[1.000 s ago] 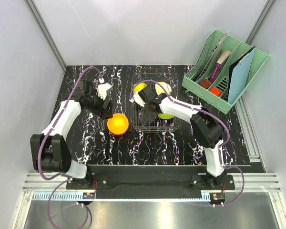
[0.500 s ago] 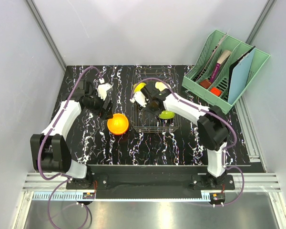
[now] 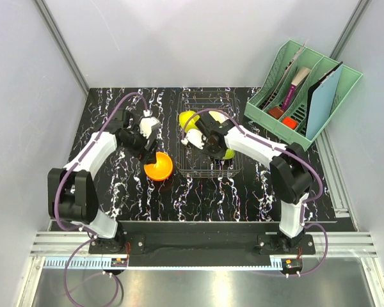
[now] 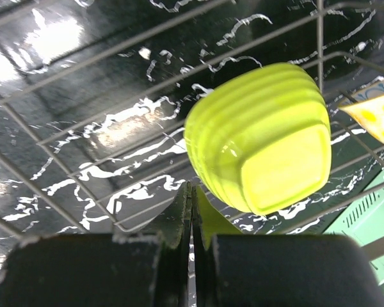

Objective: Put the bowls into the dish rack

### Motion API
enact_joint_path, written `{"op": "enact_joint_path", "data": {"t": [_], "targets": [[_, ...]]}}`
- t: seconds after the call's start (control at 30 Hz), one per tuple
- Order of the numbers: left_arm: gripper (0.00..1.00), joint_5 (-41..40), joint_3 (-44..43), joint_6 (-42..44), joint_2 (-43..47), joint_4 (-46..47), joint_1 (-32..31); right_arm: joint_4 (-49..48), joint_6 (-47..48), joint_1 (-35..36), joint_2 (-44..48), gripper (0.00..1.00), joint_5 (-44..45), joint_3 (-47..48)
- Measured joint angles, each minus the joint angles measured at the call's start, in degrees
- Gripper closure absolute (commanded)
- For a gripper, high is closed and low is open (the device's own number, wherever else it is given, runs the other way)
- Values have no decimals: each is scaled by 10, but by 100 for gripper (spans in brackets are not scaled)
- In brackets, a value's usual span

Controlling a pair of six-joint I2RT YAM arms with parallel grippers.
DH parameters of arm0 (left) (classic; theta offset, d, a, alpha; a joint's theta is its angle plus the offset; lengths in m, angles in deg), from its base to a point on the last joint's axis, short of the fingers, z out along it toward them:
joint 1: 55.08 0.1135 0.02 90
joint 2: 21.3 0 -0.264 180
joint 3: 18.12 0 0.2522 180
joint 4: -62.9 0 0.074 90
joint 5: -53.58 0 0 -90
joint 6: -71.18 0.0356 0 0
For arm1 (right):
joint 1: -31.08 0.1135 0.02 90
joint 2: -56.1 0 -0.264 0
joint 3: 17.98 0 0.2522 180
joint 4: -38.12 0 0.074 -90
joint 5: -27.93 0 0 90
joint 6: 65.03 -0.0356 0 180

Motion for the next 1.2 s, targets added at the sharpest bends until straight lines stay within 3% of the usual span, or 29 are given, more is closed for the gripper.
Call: {"op": "enact_joint_path", "data": {"t": [0.87,1.2], "targets": [[23,-16,10,3,-27,0,-5,-66,9,-32,0,100,73,-21],[36,-16,10,5,-30,0,-5,-49,6,-33,3,96,45,-21]]}}
